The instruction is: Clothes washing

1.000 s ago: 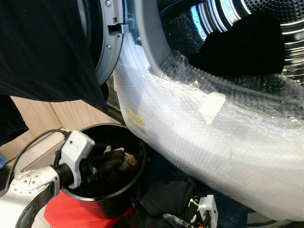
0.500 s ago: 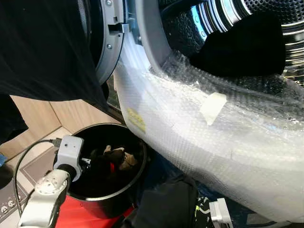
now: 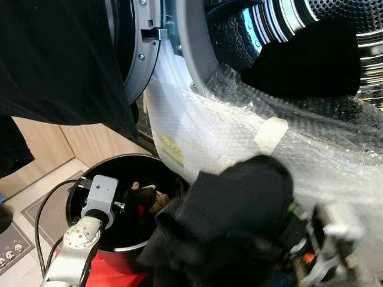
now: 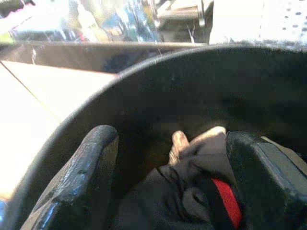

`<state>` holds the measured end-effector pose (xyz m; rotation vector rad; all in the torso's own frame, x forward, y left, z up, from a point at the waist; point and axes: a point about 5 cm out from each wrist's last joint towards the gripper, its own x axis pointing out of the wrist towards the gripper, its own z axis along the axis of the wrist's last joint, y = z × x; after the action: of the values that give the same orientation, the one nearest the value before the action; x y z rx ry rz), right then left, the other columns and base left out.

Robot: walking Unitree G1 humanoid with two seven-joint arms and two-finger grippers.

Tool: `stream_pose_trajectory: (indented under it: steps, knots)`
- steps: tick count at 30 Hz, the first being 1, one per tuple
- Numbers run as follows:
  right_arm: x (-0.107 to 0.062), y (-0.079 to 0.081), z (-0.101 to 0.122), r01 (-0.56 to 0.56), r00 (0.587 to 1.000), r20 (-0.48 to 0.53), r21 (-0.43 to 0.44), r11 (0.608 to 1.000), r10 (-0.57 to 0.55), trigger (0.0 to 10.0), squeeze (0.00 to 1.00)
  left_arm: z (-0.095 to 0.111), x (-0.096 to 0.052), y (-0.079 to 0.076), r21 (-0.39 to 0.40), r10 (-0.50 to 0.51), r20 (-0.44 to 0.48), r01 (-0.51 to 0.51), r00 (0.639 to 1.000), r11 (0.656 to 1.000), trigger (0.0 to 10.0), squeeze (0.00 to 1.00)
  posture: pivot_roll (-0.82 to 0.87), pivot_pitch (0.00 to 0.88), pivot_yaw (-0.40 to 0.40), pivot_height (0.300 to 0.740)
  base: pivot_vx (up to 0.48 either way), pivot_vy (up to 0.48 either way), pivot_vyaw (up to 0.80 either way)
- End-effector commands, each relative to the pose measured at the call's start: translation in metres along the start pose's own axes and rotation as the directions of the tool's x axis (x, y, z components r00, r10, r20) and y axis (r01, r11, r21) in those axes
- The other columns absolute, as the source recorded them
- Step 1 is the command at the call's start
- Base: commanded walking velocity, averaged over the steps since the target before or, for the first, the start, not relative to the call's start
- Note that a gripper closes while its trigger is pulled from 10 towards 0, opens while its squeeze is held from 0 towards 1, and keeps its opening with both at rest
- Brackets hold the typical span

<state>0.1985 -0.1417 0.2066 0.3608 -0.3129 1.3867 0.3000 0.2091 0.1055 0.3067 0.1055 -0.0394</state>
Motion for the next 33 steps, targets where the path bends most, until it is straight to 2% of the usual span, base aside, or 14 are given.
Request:
stream_pose_trajectory:
  steps: [1,3,6,13,15,18,21,23,28,29,30,31,32,33]
  knots:
    - [0.004,0.005,0.016,-0.037,0.998,0.049,-0.038,0.999,0.038,0.0,0.0,0.006,0.001,-0.001,0.063,-0.002,0.038,-0.001,0.999,0.998,10.0,0.0,0.08,0.111,-0.037,0.74,0.0,0.0,0.0]
    - [0.004,0.005,0.023,-0.036,0.998,0.057,-0.045,0.998,0.039,0.0,0.0,0.015,0.001,0.0,0.071,0.009,0.109,-0.016,0.994,0.997,10.0,0.0,0.08,0.109,-0.033,0.74,0.0,0.0,0.0]
    - [0.004,0.002,0.028,0.003,0.998,0.058,-0.083,0.997,0.002,0.0,0.0,0.03,-0.002,0.007,0.067,0.079,0.191,-0.093,0.978,0.993,10.0,0.0,0.09,0.117,-0.034,0.74,0.0,0.0,0.0]
    - [0.007,0.005,0.047,0.002,0.988,0.152,-0.1,0.995,0.013,0.0,0.0,0.023,-0.006,0.004,0.038,0.088,0.171,-0.096,0.981,0.995,10.0,0.0,0.09,0.126,-0.036,0.74,0.0,0.0,0.0]
    - [0.012,0.006,0.077,-0.016,0.954,0.295,-0.134,0.991,0.055,0.0,0.0,0.02,-0.006,0.0,0.07,0.082,0.168,-0.095,0.982,0.993,10.0,0.0,0.09,0.129,-0.041,0.74,0.0,0.0,0.0]
    - [0.018,0.008,0.102,-0.054,0.915,0.384,-0.195,0.979,0.127,0.0,0.0,0.021,-0.004,-0.002,0.057,0.08,0.166,-0.09,0.983,0.994,10.0,0.0,0.08,0.125,-0.039,0.74,0.0,0.0,0.0]
    - [0.025,0.005,0.124,-0.068,0.888,0.427,-0.248,0.966,0.172,0.0,0.0,0.021,-0.002,-0.003,0.053,0.071,0.162,-0.081,0.984,0.995,10.0,0.0,0.09,0.127,-0.036,0.74,0.0,0.0,0.0]
    - [0.029,0.0,0.134,-0.04,0.881,0.445,-0.265,0.964,0.158,0.0,0.0,0.021,-0.002,-0.004,0.047,0.073,0.164,-0.082,0.984,0.996,10.0,0.0,0.09,0.127,-0.036,0.74,0.0,0.0,0.0]
    - [0.048,-0.001,0.177,-0.04,0.811,0.541,-0.33,0.943,0.224,0.0,0.0,0.018,-0.003,-0.007,0.048,0.062,0.152,-0.07,0.986,0.996,10.0,0.0,0.07,0.122,-0.032,0.74,0.0,0.0,0.0]
    - [0.054,-0.004,0.184,-0.028,0.795,0.564,-0.329,0.944,0.221,0.0,0.0,0.018,-0.002,-0.007,-0.004,0.077,0.145,-0.077,0.986,0.997,10.0,0.0,0.06,0.119,-0.031,0.74,0.0,0.0,0.0]
    - [0.054,-0.004,0.184,-0.028,0.795,0.564,-0.329,0.944,0.221,0.0,0.0,0.018,-0.002,-0.007,-0.004,0.077,0.145,-0.077,0.986,0.997,10.0,0.0,0.06,0.119,-0.031,0.74,0.0,0.0,0.0]
    - [0.064,-0.011,0.191,-0.027,0.758,0.615,-0.302,0.953,0.216,0.0,0.0,0.02,0.0,-0.007,-0.073,0.098,0.141,-0.089,0.985,0.993,10.0,0.0,0.05,0.118,-0.029,0.74,0.0,0.0,0.0]
    - [0.072,-0.019,0.194,-0.03,0.714,0.67,-0.259,0.965,0.202,0.0,0.0,0.022,0.002,-0.007,-0.09,0.104,0.146,-0.092,0.984,0.992,10.0,0.0,0.05,0.11,-0.026,0.74,0.0,0.0,0.0]
    - [0.078,-0.024,0.195,-0.021,0.691,0.698,-0.242,0.97,0.189,0.0,0.0,0.023,0.003,-0.008,-0.086,0.101,0.148,-0.089,0.984,0.992,10.0,0.0,0.06,0.097,-0.023,0.74,0.0,0.0,0.0]
